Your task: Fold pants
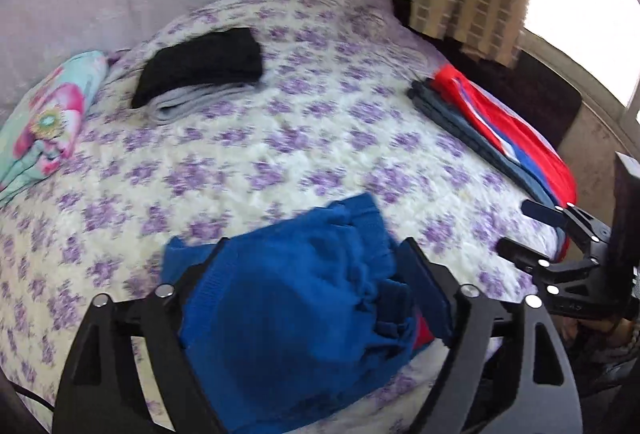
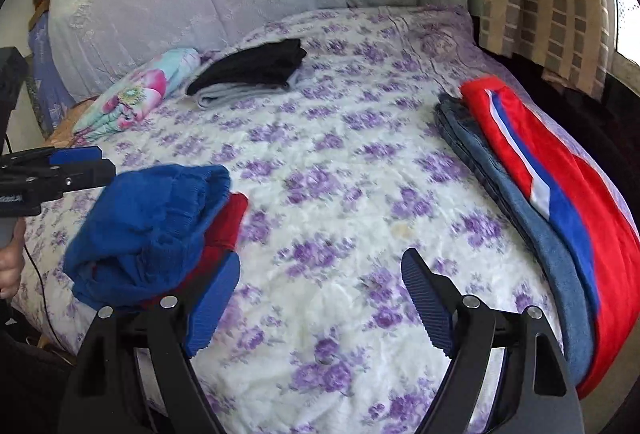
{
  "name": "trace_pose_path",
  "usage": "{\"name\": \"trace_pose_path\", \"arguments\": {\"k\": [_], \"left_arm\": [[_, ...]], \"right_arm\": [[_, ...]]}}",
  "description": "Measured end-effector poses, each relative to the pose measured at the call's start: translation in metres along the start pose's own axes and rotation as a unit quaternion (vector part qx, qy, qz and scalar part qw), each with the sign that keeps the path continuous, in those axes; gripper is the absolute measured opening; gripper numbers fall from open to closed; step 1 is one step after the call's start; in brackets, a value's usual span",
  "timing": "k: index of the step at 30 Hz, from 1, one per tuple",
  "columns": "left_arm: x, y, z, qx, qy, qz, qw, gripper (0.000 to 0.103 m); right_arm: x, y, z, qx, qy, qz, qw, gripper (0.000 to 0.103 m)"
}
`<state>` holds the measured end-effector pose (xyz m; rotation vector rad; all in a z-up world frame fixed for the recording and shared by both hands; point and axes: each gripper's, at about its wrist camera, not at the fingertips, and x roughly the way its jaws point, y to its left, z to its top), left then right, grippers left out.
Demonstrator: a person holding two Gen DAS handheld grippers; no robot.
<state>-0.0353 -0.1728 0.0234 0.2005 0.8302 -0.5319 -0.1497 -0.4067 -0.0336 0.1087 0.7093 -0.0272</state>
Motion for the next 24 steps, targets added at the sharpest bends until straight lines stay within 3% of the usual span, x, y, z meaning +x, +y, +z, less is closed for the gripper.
{"name": "trace_pose_path", "arguments": {"k": [3,5,7,9,13,17,20,24], "left_arm": [[0.004,0.051,-0.008,-0.048,0.02,0.077,0.9956,0.087],[0.016,0.079,-0.015,-0.08,0.055,0.097,0.9905,0.087],[0.024,0.098,-0.022,-0.099,0.07,0.103,0.9872,0.087],[0.03,0.1,-0.026,-0.088,0.078,0.106,0.9874,0.087],[0.037,0.085,-0.031,-0.041,0.08,0.106,0.9903,0.087],[0.04,0.074,-0.033,-0.017,0.081,0.1,0.9916,0.087],[0.044,0.076,-0.034,-0.014,0.086,0.092,0.9919,0.087],[0.053,0.08,-0.04,-0.01,0.103,0.086,0.9909,0.087]], "right_arm": [[-0.006,0.032,0.017,-0.04,-0.027,0.077,0.996,0.083],[-0.005,0.06,0.027,-0.074,-0.023,0.135,0.988,0.075],[0.004,0.087,0.029,-0.114,0.003,0.17,0.979,0.053],[0.016,0.108,0.026,-0.136,0.038,0.188,0.972,0.04],[0.019,0.132,0.019,-0.16,0.057,0.198,0.965,0.039],[0.029,0.142,0.008,-0.175,0.087,0.164,0.967,0.04],[0.035,0.13,0.004,-0.138,0.106,0.157,0.972,0.04],[0.065,0.088,-0.007,-0.034,0.174,0.158,0.971,0.039]]}}
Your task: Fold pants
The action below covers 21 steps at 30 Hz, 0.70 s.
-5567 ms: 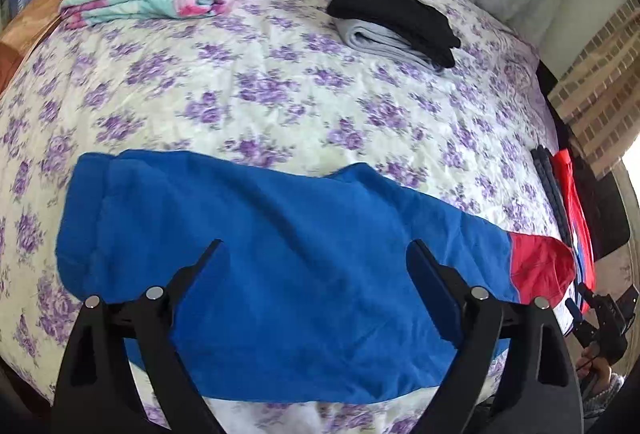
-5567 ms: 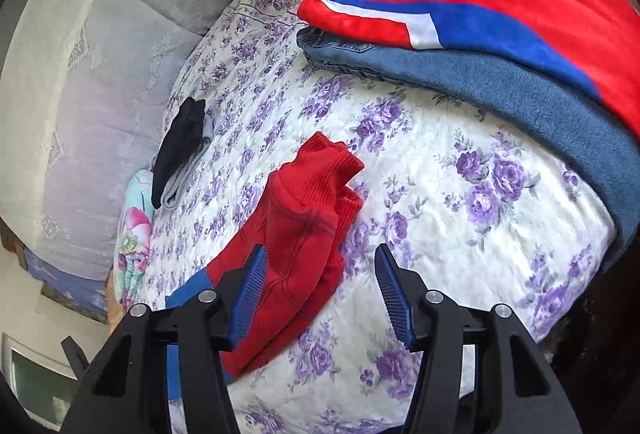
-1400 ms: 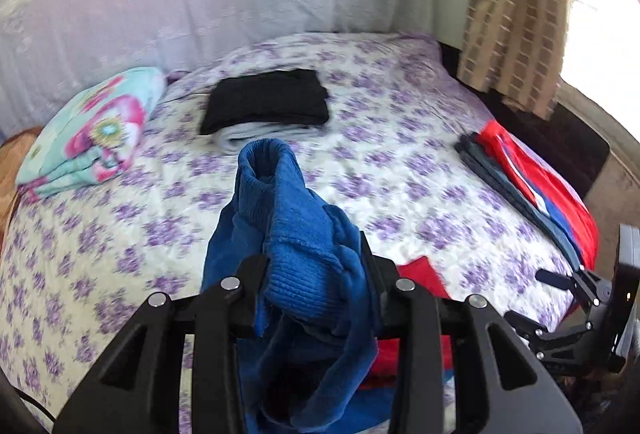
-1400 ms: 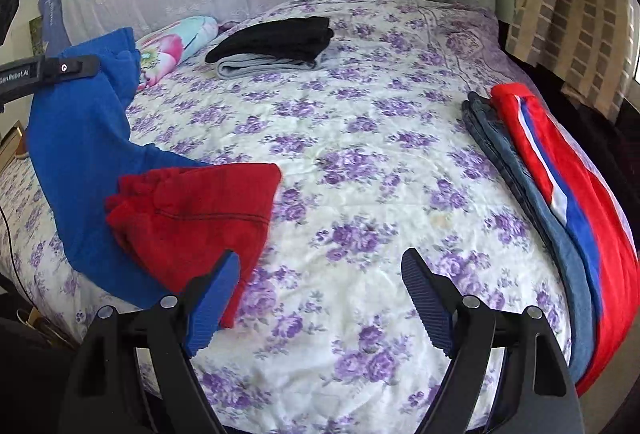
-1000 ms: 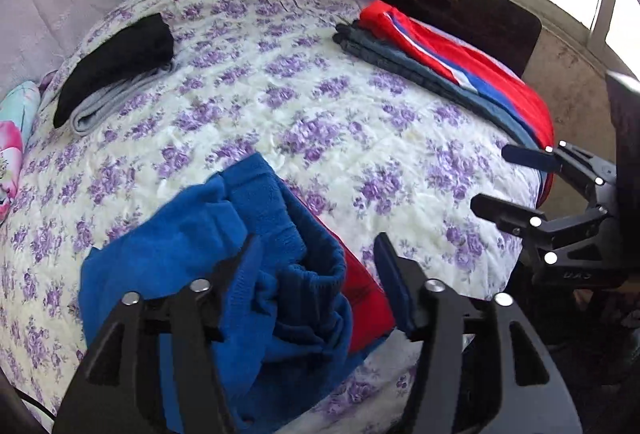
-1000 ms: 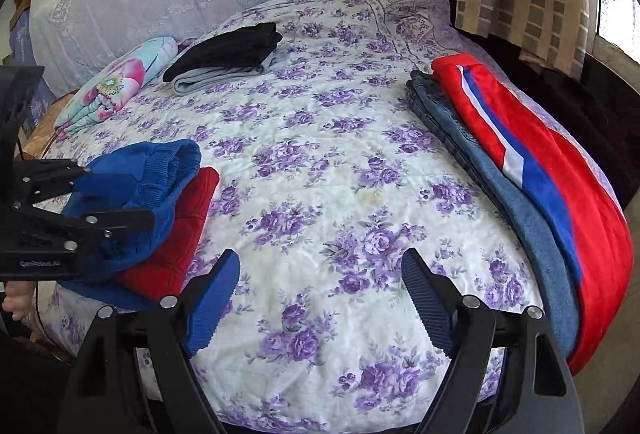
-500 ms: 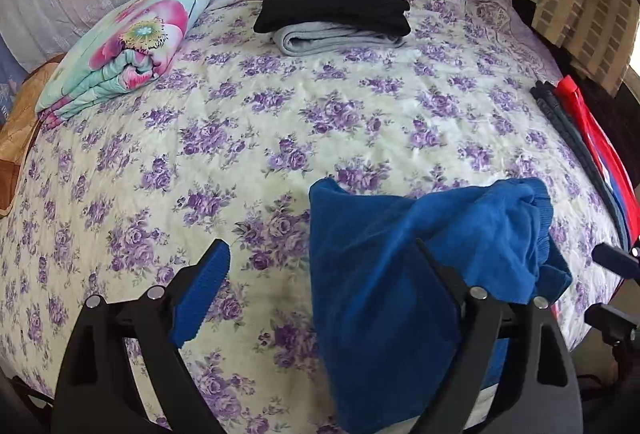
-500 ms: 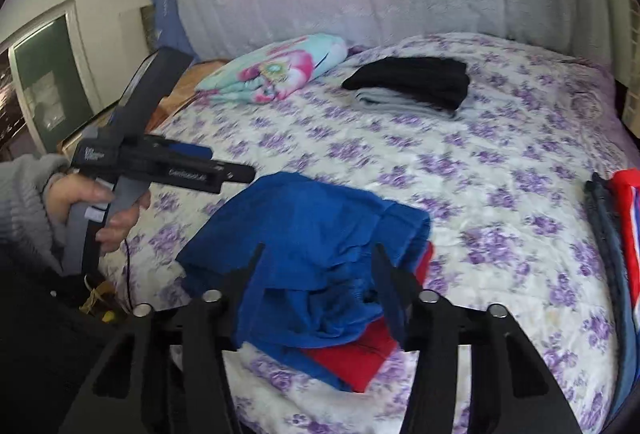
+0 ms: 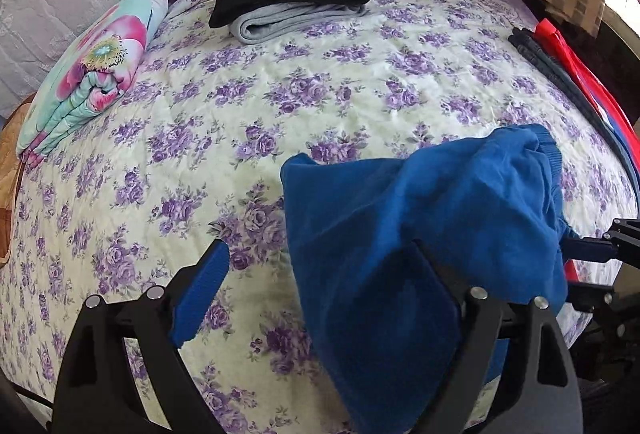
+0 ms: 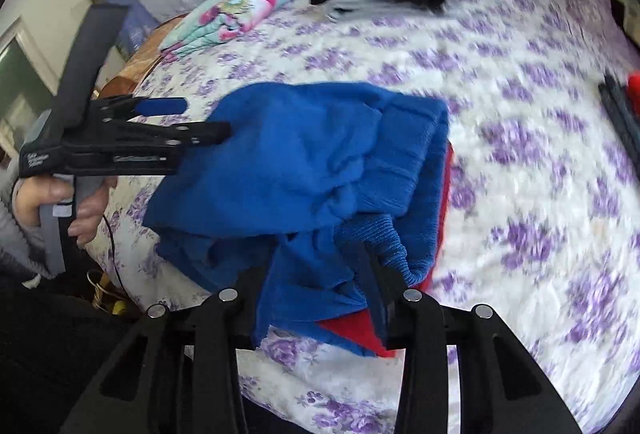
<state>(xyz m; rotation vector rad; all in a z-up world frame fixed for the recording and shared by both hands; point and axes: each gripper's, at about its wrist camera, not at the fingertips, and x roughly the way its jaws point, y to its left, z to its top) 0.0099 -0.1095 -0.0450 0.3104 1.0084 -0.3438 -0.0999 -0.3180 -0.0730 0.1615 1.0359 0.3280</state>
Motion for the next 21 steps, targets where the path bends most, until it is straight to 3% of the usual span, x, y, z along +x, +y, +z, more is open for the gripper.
{"name": "trace_pose_path", "arguments": {"k": [3,8,11,13,15,17,19,21], "left_arm": [[0.0,0.001,-0.004,-0.002,0.002,-0.007,1.0,0.09],[0.0,0.005,-0.005,-0.004,0.003,-0.005,1.0,0.09],[0.0,0.006,-0.005,-0.006,0.003,-0.005,1.0,0.09],[-0.001,0.007,-0.006,-0.006,0.003,-0.004,1.0,0.09],[-0.002,0.008,-0.006,-0.007,0.001,-0.002,1.0,0.09],[-0.005,0.012,-0.004,-0.012,-0.005,0.003,0.9999,0.09],[-0.009,0.019,0.001,-0.023,-0.015,0.008,0.9996,0.09],[-0.014,0.03,0.009,-0.042,-0.025,0.01,0.9988,0.09]], "right_arm": [[-0.004,-0.019,-0.01,0.046,-0.005,0.013,0.999,0.035],[-0.027,-0.019,0.002,0.081,-0.06,0.05,0.994,0.042],[-0.02,-0.04,0.009,0.143,-0.07,0.046,0.986,0.044],[-0.011,-0.048,0.012,0.175,-0.065,0.052,0.981,0.051],[-0.002,-0.047,0.016,0.179,-0.057,0.062,0.98,0.051],[-0.003,-0.035,0.02,0.145,-0.063,0.057,0.986,0.043],[-0.012,-0.02,0.027,0.09,-0.079,0.041,0.992,0.02],[-0.027,-0.016,0.031,0.069,-0.09,0.038,0.993,0.013]]}}
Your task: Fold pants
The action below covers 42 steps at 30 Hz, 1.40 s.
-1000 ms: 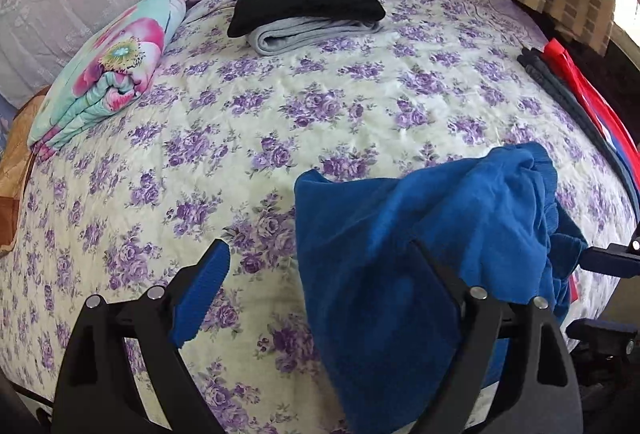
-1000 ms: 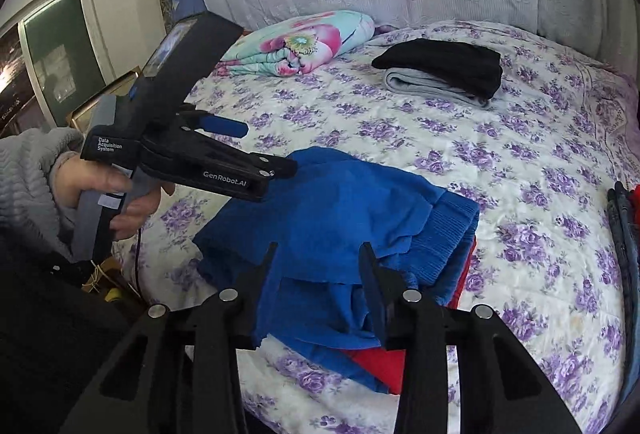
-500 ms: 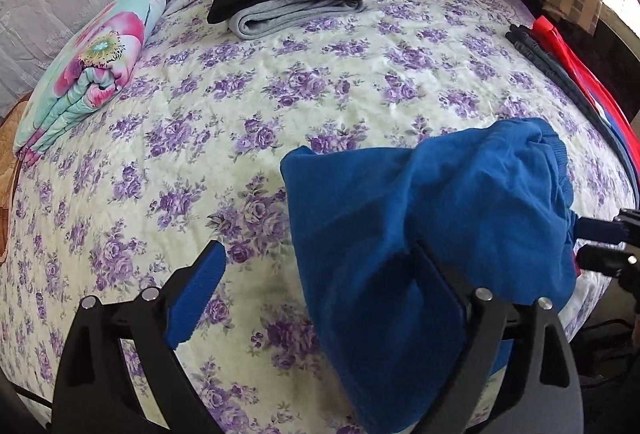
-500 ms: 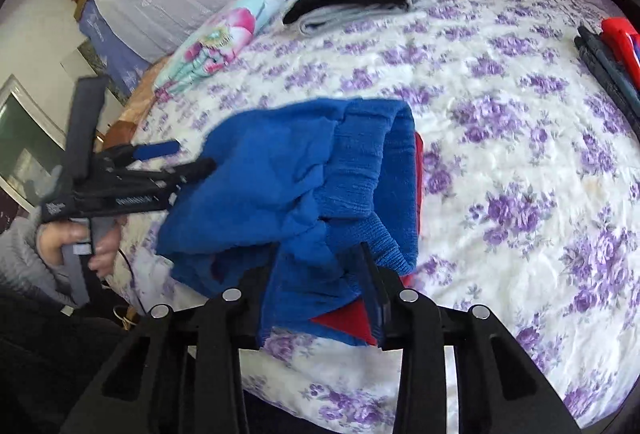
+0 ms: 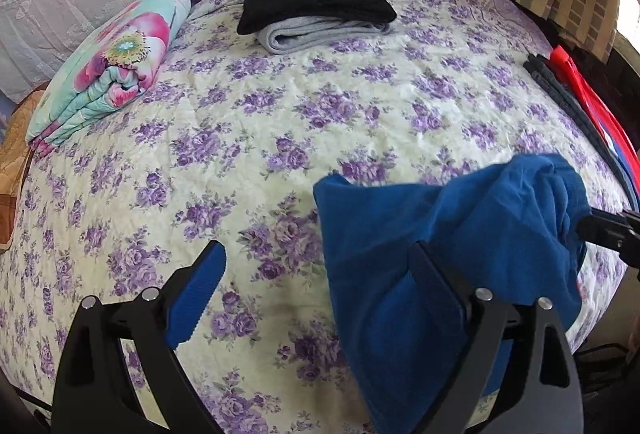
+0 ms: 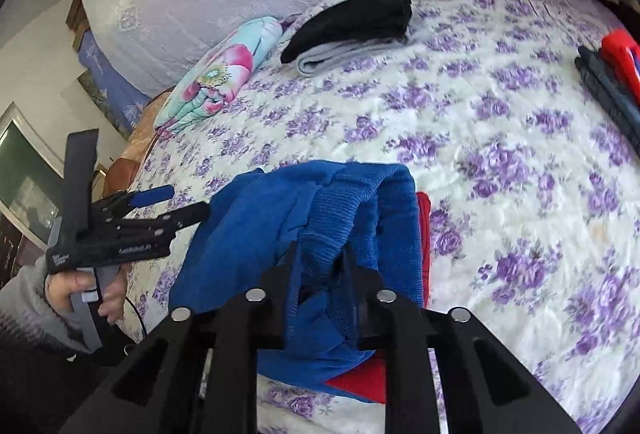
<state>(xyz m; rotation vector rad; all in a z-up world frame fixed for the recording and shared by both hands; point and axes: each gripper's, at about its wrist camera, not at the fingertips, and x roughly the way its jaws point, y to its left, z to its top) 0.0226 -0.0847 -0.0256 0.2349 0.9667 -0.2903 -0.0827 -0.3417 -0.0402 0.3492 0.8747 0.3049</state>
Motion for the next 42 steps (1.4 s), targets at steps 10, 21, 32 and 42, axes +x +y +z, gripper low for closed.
{"name": "trace_pose_path", "arguments": {"k": [10,21,32,42], "left_arm": [[0.037,-0.015,0.017,0.029,0.029,0.017,0.999,0.091],[0.032,-0.021,0.016,0.028,0.01,0.018,0.9994,0.091],[0.073,-0.025,-0.002,0.03,0.047,0.015,0.9984,0.099],[-0.012,-0.019,-0.01,0.027,-0.029,-0.059,0.9975,0.098]], "right_arm": [[-0.029,-0.034,-0.019,0.033,0.033,-0.048,0.998,0.001],[-0.034,0.033,0.001,-0.094,0.005,-0.007,0.996,0.002],[0.055,0.02,-0.052,-0.107,0.152,-0.003,0.983,0.0],[-0.007,0.037,-0.003,-0.119,0.031,-0.006,0.992,0.015]]}}
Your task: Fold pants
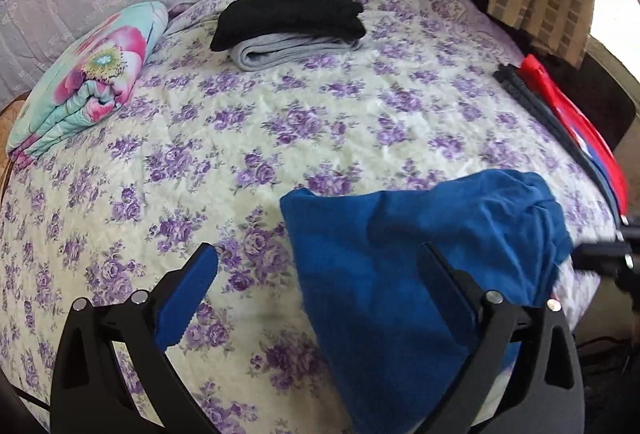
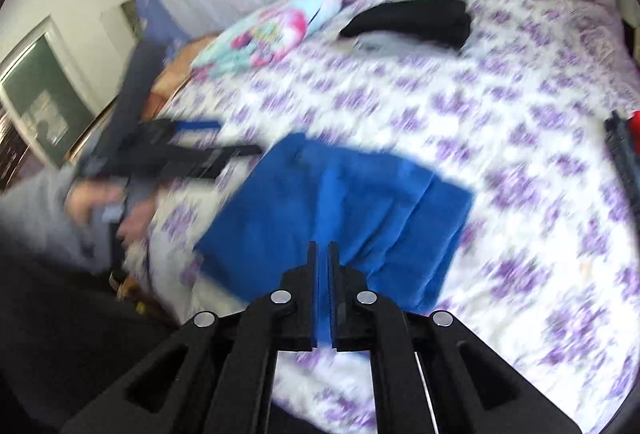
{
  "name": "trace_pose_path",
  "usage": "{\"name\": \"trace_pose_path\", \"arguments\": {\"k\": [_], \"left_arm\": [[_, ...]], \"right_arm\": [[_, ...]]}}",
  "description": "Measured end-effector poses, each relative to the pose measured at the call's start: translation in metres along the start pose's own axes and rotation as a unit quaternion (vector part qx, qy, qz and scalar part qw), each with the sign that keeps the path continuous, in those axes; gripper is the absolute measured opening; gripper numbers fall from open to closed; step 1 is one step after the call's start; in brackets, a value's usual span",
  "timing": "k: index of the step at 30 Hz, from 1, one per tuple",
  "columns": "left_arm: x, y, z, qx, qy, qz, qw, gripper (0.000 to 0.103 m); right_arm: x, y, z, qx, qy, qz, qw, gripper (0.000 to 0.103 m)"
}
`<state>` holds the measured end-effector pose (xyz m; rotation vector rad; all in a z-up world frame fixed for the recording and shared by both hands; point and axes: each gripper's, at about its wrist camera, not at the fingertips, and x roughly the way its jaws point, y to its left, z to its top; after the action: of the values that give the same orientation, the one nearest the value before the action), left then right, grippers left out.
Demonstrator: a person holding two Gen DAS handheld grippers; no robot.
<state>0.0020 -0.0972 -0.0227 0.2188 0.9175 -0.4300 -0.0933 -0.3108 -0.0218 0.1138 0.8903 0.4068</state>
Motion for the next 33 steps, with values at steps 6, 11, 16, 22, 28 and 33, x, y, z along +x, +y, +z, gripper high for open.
{"name": "trace_pose_path", "arguments": {"k": [6,11,16,22,28,33], "left_arm": [[0.031,-0.024,-0.041,0.044,0.078,-0.024,0.9957,0.098],[0.057,-0.013,-0.062,0.003,0.101,-0.06,0.993,0.099],[0.039,-0.019,-0.055,0.017,0.083,-0.029,0.996,0.099],[0.006,-0.004,-0.039,-0.028,0.06,-0.007,0.9978,0.098],[-0.016,-0.001,-0.022,-0.061,0.033,0.023,0.9973,0.098],[-0.03,-0.011,-0.005,-0.08,0.016,0.032,0.9961,0.098]], "right_arm": [[0.039,-0.024,0.011,0.018,0.038,-0.069,0.997,0.05],[0.06,-0.052,-0.014,0.048,0.05,-0.06,0.996,0.052],[0.042,-0.04,-0.01,0.029,0.032,-0.064,0.997,0.055],[-0.022,-0.048,-0.024,0.045,-0.046,-0.098,0.993,0.074],[-0.035,-0.073,-0.026,0.007,-0.021,-0.181,0.983,0.075],[-0.072,-0.123,-0.018,0.116,-0.09,-0.071,0.987,0.076]]}}
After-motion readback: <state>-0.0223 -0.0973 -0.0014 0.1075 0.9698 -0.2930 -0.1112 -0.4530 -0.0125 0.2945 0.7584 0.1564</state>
